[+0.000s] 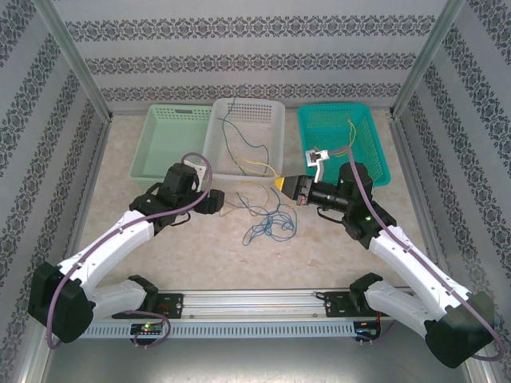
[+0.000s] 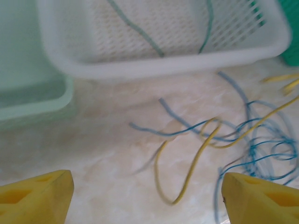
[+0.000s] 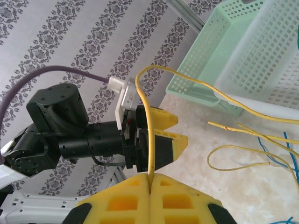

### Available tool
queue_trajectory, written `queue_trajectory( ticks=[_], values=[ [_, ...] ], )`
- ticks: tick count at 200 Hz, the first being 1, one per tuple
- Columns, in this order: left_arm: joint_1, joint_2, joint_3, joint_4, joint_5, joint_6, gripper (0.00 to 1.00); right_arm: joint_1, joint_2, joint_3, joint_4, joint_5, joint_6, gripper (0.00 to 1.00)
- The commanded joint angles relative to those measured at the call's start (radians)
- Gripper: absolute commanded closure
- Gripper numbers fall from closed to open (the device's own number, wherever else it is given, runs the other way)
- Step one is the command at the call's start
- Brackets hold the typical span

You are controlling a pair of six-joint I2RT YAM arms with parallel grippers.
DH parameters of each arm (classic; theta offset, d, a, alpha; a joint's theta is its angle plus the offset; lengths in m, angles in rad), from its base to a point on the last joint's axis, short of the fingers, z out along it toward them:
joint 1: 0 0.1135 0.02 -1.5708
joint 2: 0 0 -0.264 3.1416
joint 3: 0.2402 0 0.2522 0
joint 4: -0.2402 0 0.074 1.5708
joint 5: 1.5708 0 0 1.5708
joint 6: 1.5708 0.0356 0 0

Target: Untangle the cables

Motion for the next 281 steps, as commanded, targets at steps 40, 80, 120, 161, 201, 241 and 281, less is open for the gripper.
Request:
queue_trajectory(
  ticks=[40,80,120,161,201,241,281],
  values=[
    [-0.011,0.094,0.058,0.306,0.234,-0.042,0.31,0.007,0.003,0.034,0.103,0.032,0.018,1.0],
    [-0.01,0.15,0.052,0.384,0.304,-0.091,0.42,0.005,0.002,0.021,0.153,0.042,0.051,1.0],
    [-0.011,0.175,0.057,0.415,0.295,-0.1,0.44,0.007,0.009,0.023,0.192,0.037,0.088,1.0],
    [-0.01,0.198,0.065,0.447,0.29,-0.108,0.48,0.006,0.005,0.014,0.199,0.029,0.099,1.0],
    [-0.011,0.213,0.068,0.481,0.291,-0.116,0.52,0.006,0.004,0.008,0.204,0.025,0.106,1.0],
    [-0.011,0.229,0.084,0.486,0.269,-0.115,0.51,0.008,0.01,0.007,0.21,0.012,0.112,1.0],
    [-0.01,0.255,0.099,0.502,0.283,-0.124,0.6,0.008,0.006,-0.001,0.226,0.015,0.125,1.0]
  ],
)
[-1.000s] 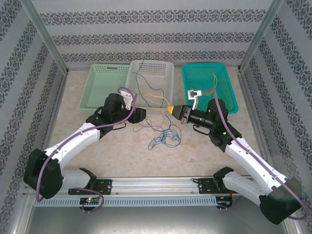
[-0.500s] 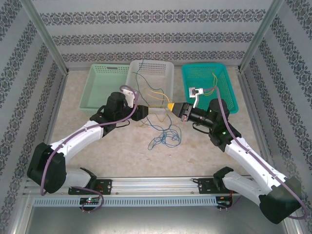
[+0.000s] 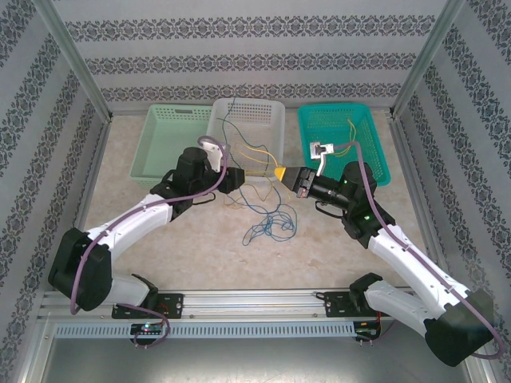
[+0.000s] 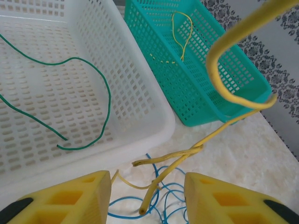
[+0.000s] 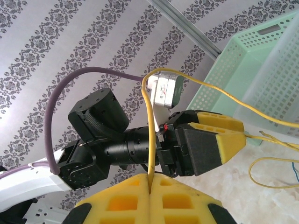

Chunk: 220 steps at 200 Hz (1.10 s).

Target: Untangle the cables

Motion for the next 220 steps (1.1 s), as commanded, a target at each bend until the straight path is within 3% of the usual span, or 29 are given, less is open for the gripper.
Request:
queue_trajectory(
  ticks=[1,39,77,102,135,162,179,205,220],
  values=[
    [-0.01,0.021,0.034,0.054,0.012,-0.013,0.61,0.008,-0.005,0.0,0.06,-0.018,0.018,1.0],
    [-0.01,0.037,0.042,0.067,0.025,-0.018,0.79,0.008,-0.002,0.006,0.069,-0.017,0.021,1.0],
    [-0.011,0.038,0.038,0.067,0.021,-0.018,0.83,0.01,0.001,0.016,0.074,-0.022,0.024,1.0],
    [-0.01,0.041,0.038,0.067,0.025,-0.018,1.0,0.008,-0.002,0.016,0.074,-0.02,0.023,1.0],
    [-0.011,0.025,0.027,0.046,-0.014,-0.012,1.0,-0.018,-0.042,0.003,0.073,0.012,0.017,1.0],
    [0.004,-0.017,-0.014,0.02,-0.067,0.002,1.0,-0.113,-0.115,-0.01,0.045,0.047,0.025,1.0],
    [0.018,-0.054,-0.04,-0.008,-0.095,0.012,1.0,-0.193,-0.144,0.012,-0.055,0.015,-0.018,1.0],
    [0.054,-0.14,-0.097,-0.032,-0.154,0.016,1.0,-0.282,-0.124,0.092,-0.437,-0.022,-0.259,1.0],
    [0.075,-0.194,-0.123,-0.051,-0.198,0.016,1.0,-0.353,-0.1,0.086,-0.52,-0.054,-0.306,1.0]
  ],
)
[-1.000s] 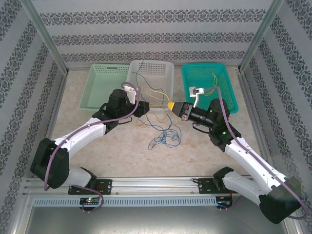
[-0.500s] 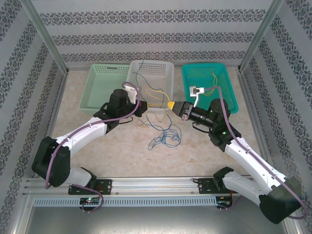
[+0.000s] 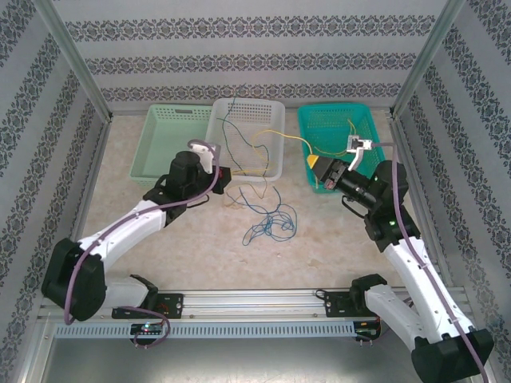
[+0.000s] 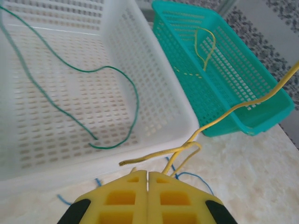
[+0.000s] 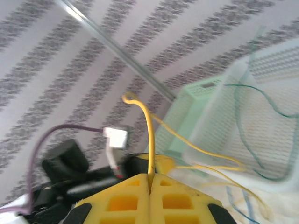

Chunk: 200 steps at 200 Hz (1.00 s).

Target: Untangle the cables

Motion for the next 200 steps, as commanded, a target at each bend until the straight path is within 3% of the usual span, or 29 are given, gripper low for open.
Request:
queue_trajectory(
  ticks=[1,26,61,89,124,155,200],
  values=[
    [0.04,-0.087,-0.042,-0.045,-0.094,0.022,1.0,-0.084,0.03,0.021,-0.268,-0.053,-0.165,1.0],
    [0.066,-0.174,-0.068,-0.079,-0.149,0.018,1.0,-0.176,0.036,-0.022,-0.303,-0.097,-0.178,1.0],
    [0.09,-0.261,-0.106,-0.091,-0.241,-0.005,1.0,-0.209,0.05,0.041,-0.613,0.125,-0.382,1.0],
    [0.118,-0.298,-0.133,-0.095,-0.266,-0.035,1.0,-0.278,0.052,0.034,-0.654,0.167,-0.412,1.0],
    [0.154,-0.344,-0.147,-0.135,-0.314,-0.066,1.0,-0.284,0.074,0.056,-0.729,0.325,-0.484,1.0],
    [0.185,-0.39,-0.19,-0.109,-0.321,-0.113,1.0,-0.272,0.083,0.072,-0.755,0.388,-0.512,1.0],
    [0.191,-0.371,-0.193,-0.046,-0.218,-0.112,1.0,-0.214,0.077,0.051,-0.69,0.211,-0.5,1.0]
  ],
)
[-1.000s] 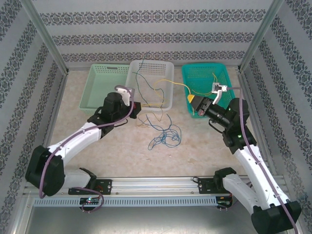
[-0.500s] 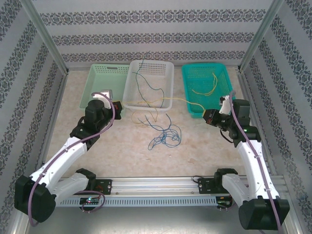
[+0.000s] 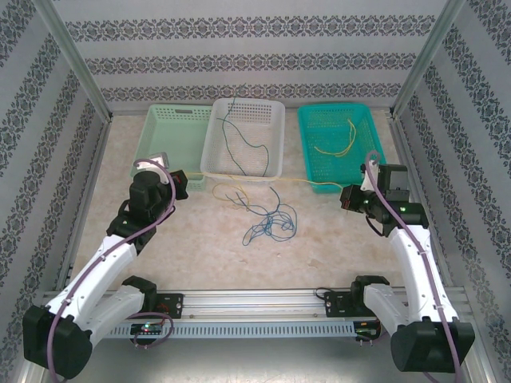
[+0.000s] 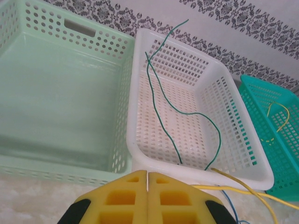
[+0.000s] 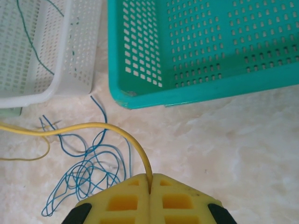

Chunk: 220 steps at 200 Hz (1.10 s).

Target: Untangle the cables

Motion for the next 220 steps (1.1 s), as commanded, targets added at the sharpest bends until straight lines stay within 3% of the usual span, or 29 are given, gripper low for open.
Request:
queue_trajectory(
  ticks=[1,19,65,100,119,133,142,166,220],
  values=[
    [0.023,0.005,-0.004,0.058,0.026,-0.017,1.0,0.027,-0.007,0.005,0.028,-0.056,-0.012,1.0],
    [0.024,0.01,0.003,0.069,0.05,-0.013,1.0,0.032,-0.021,-0.007,0.069,-0.14,0.019,1.0],
    [0.024,0.008,0.025,0.057,0.083,0.014,1.0,0.042,0.039,-0.033,0.033,-0.102,0.038,1.0],
    [0.024,0.013,0.039,0.07,0.14,0.041,1.0,0.114,0.093,-0.057,0.059,-0.11,0.051,1.0],
    [0.023,0.015,0.054,0.057,0.17,0.077,1.0,0.142,0.115,-0.045,0.036,-0.123,0.006,0.79],
    [0.023,0.015,0.066,0.038,0.185,0.105,1.0,0.152,0.12,-0.028,0.007,-0.073,-0.019,0.41],
    [0.023,0.016,0.078,0.019,0.199,0.124,1.0,0.152,0.111,-0.022,0.003,-0.056,-0.034,0.3],
    [0.022,0.026,0.1,-0.021,0.239,0.167,1.0,0.166,0.053,-0.016,0.028,-0.007,-0.057,0.19],
    [0.023,0.076,0.148,-0.06,0.373,0.217,1.0,0.319,0.071,0.082,0.097,0.059,-0.235,0.16]
  ],
)
